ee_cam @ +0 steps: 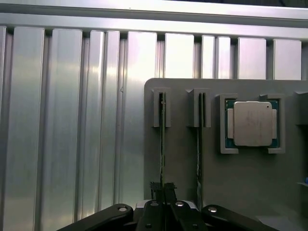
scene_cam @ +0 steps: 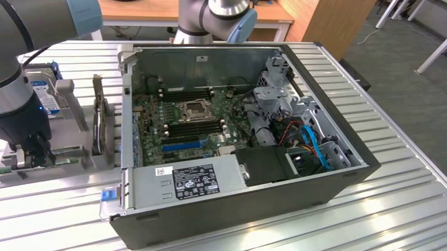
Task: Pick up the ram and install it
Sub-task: 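Pick up the ram and move it above insertion slot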
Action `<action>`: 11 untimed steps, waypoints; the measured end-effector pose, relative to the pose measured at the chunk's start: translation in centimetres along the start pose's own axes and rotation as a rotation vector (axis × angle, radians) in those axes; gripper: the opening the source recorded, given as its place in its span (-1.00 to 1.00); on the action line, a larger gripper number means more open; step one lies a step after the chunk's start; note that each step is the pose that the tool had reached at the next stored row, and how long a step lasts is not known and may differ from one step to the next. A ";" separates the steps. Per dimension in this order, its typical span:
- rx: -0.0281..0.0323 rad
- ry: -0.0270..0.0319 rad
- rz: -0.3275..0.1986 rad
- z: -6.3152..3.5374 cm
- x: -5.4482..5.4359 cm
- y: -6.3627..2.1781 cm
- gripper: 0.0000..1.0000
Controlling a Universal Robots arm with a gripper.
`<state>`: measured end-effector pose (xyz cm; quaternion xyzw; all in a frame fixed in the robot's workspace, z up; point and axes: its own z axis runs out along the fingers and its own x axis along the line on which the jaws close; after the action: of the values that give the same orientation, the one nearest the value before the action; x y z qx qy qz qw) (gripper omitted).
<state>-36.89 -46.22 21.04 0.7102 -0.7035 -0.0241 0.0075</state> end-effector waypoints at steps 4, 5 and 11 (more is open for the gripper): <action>0.0000 0.0000 0.000 -0.47 0.0 0.02 -0.76; 0.0000 0.0000 0.000 -0.58 0.0 0.03 -0.76; -0.0001 0.0000 0.000 -1.30 0.0 0.05 -0.76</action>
<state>-36.89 -46.22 22.34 0.7102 -0.7035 -0.0241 0.0075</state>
